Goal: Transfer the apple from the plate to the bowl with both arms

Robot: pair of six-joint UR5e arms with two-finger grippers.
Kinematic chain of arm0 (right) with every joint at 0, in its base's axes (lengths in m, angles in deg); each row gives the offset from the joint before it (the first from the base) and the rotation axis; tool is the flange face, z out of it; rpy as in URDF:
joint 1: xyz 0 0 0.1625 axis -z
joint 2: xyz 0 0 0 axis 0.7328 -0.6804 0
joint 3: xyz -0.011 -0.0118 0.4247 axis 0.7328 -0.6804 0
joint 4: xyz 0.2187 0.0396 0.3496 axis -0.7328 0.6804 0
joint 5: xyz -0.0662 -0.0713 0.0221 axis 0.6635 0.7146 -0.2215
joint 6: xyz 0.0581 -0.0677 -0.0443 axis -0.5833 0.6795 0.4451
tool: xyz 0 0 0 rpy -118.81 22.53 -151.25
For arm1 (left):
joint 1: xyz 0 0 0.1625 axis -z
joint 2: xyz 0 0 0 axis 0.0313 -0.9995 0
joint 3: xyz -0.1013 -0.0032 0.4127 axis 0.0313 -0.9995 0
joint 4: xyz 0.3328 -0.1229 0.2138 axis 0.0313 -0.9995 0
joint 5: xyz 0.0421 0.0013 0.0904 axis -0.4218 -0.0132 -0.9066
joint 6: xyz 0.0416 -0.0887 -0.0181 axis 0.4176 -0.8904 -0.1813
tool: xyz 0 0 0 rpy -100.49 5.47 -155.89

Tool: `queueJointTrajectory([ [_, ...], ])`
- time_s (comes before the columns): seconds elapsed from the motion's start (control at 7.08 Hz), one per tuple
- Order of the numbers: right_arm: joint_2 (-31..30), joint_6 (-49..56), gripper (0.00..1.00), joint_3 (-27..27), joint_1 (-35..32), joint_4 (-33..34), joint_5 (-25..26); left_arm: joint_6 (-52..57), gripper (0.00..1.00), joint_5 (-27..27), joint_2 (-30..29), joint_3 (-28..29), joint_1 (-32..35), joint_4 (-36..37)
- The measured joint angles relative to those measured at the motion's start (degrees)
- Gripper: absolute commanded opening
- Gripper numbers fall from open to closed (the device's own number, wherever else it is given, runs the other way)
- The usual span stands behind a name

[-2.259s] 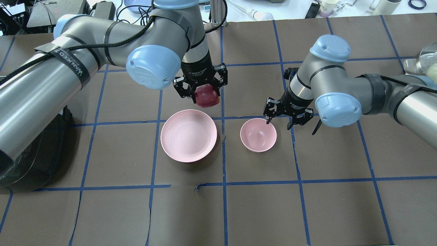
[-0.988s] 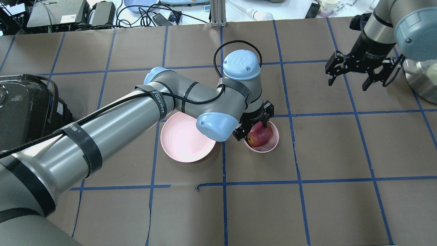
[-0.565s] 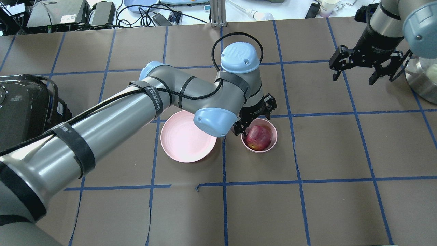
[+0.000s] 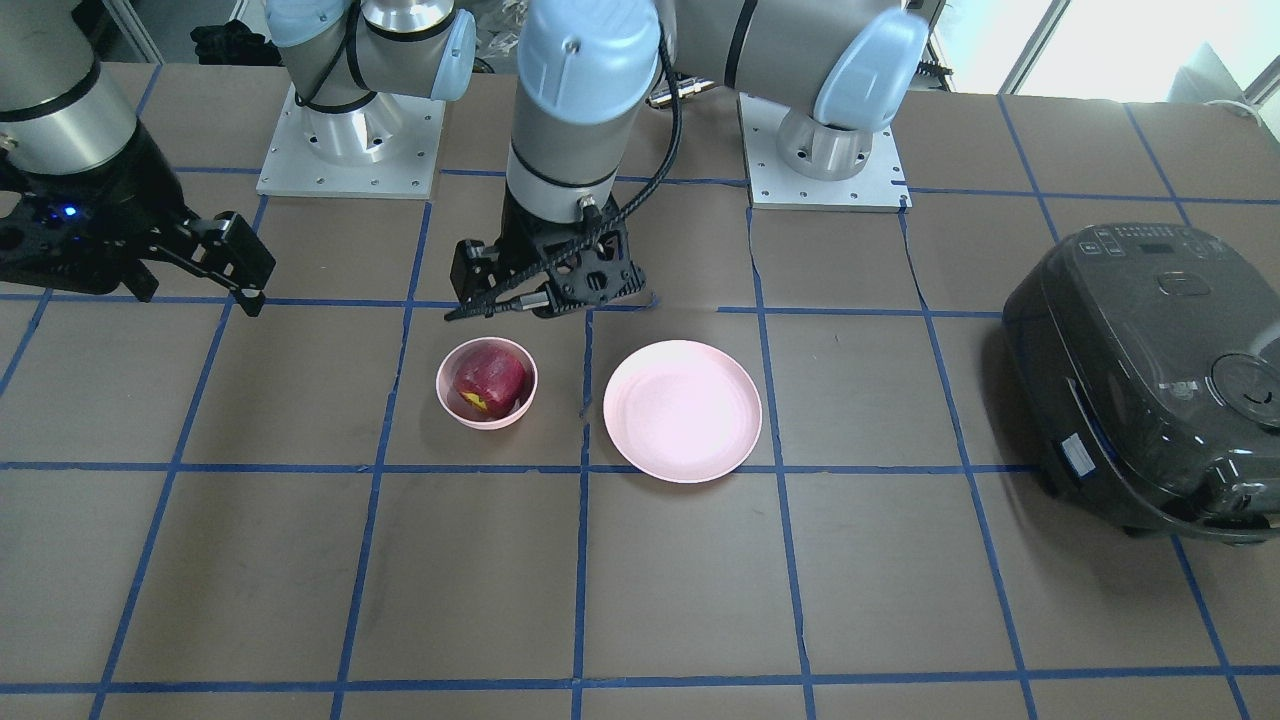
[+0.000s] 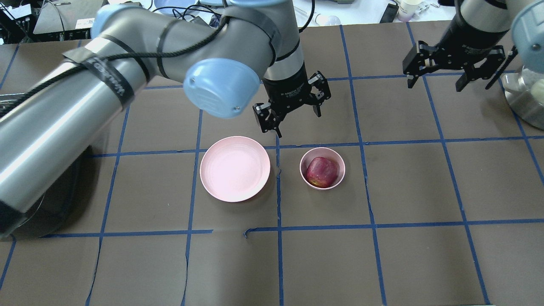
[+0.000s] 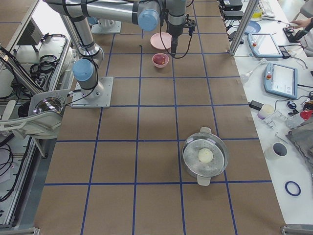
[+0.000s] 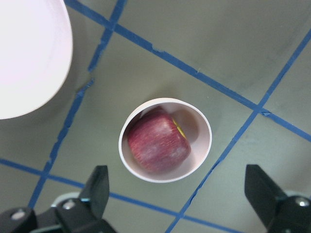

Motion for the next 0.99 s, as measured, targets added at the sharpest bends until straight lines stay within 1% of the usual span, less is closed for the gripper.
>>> queueJointTrajectory([
  [0.14, -0.11, -0.24, 1.0, -0.5, -2.97, 0.17, 0.07, 5.79, 1.0, -0.23, 3.57, 0.91, -0.98, -5.38],
  [0.28, -0.16, -0.43, 1.0, -0.68, -4.37, 0.07, 0.0, 10.44, 1.0, -0.36, 6.9, 0.64, -2.17, -8.7],
  [0.56, -0.36, -0.49, 1.0, -0.57, -5.1, -0.46, 0.01, 22.67, 1.0, -0.57, 12.23, -2.07, -6.53, -10.76],
  [0.71, -0.66, -0.5, 1.0, -0.51, -5.19, -0.57, 0.03, 30.63, 1.0, -2.09, 14.04, -2.85, -9.32, -11.07],
  [0.85, -0.9, -0.5, 1.0, -0.35, -5.13, -0.73, 0.14, 38.76, 1.0, -6.39, 15.31, -3.17, -12.72, -11.22],
  [0.99, -1.07, -0.5, 1.0, -0.21, -5.02, -1.12, 0.27, 44.41, 1.0, -10.41, 15.94, -3.31, -16.74, -11.2],
])
